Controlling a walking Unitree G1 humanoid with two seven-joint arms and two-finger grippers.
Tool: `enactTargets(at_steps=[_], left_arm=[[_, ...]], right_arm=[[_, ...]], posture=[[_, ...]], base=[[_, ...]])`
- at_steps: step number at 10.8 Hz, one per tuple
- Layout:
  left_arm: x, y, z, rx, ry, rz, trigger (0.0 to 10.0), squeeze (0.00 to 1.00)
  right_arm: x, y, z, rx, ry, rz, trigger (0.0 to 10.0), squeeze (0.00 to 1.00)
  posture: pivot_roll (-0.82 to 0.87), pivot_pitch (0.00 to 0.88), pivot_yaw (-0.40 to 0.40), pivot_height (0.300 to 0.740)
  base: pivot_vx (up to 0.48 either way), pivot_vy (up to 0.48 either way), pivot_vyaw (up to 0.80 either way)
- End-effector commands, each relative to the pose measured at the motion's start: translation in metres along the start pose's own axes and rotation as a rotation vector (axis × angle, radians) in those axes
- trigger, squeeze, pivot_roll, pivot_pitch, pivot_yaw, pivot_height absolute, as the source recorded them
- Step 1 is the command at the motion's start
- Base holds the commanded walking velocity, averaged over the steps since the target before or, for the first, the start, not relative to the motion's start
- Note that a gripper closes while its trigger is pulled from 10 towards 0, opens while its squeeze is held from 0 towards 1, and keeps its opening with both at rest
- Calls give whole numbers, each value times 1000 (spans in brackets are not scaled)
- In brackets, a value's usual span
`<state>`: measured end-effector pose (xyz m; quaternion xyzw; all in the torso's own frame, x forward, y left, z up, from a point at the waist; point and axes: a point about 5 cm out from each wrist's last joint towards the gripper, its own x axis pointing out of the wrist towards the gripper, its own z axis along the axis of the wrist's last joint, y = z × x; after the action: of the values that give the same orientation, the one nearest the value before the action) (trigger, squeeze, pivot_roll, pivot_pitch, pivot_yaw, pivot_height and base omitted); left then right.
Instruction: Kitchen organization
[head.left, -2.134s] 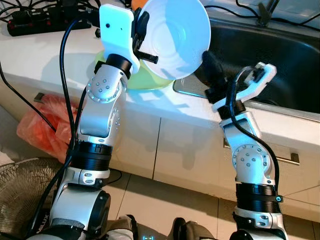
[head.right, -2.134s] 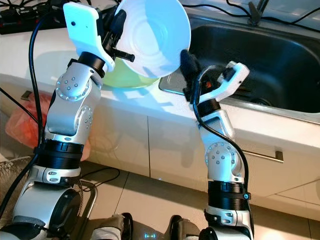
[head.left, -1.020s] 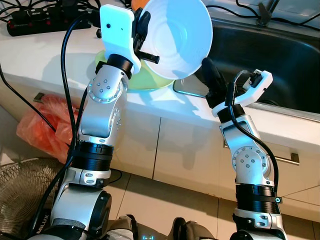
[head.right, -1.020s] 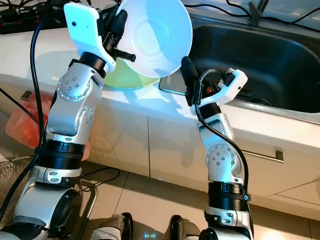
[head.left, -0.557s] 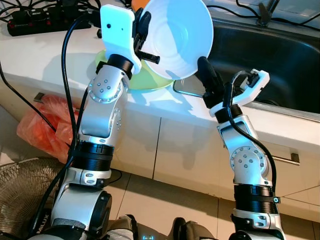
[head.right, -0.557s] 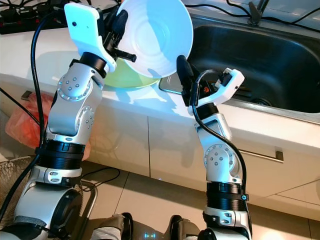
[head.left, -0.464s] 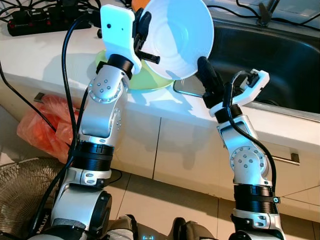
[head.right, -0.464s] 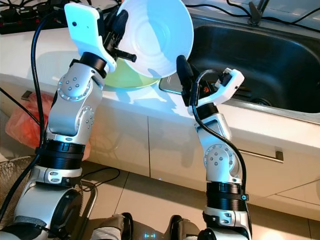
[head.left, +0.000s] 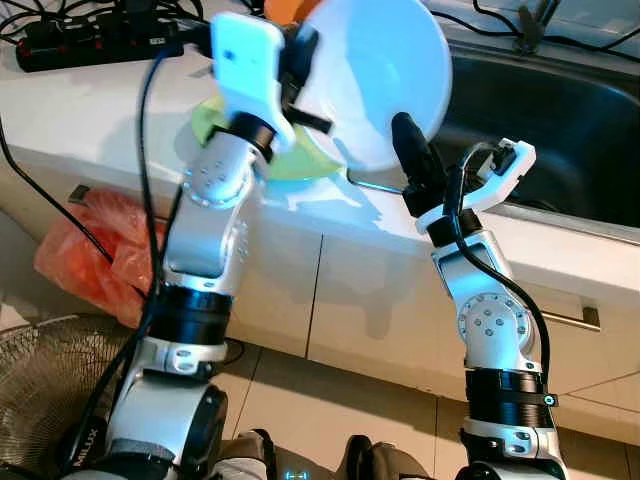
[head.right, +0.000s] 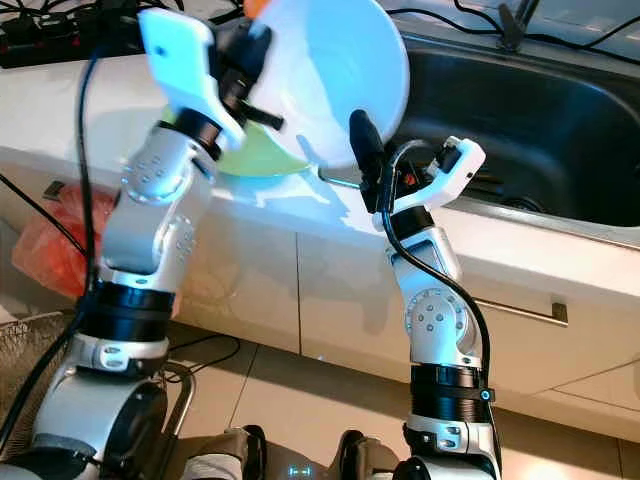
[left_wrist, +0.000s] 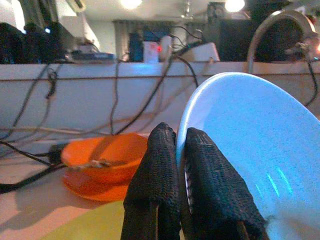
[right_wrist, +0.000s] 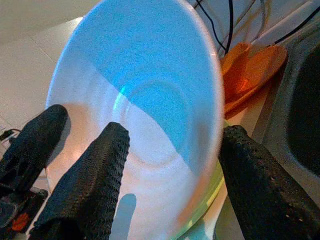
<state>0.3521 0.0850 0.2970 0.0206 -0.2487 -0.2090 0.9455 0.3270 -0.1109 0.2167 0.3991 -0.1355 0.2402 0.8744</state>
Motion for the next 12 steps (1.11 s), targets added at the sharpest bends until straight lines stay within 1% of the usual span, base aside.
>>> enactTargets(at_steps=[1, 2, 3, 4, 12], left_arm=[[0, -6, 8, 2, -36, -32, 10000, 0], [1, -7, 8, 2, -35, -38, 10000, 0], [1, -7, 8, 2, -35, -42, 10000, 0], [1, -7, 8, 2, -32, -45, 10000, 0], [1, -12, 12, 20, -54, -65, 10000, 0]], right_arm=[[-1, 1, -1, 0, 6, 8, 10000, 0], [-1, 0, 0, 4, -4, 0, 10000, 0], [-1, -1, 1, 6, -12, -9, 2353, 0], [-1, -1, 1, 5, -16, -9, 0, 0], [-1, -1, 1, -6, -14, -11, 0, 0]], posture=[[127, 165, -39, 740], [127, 165, -39, 740], [128, 166, -39, 740], [128, 166, -39, 740], [128, 165, -37, 740]], base=[[0, 0, 0], [0, 0, 0], [0, 0, 0], [0, 0, 0], [0, 0, 0]])
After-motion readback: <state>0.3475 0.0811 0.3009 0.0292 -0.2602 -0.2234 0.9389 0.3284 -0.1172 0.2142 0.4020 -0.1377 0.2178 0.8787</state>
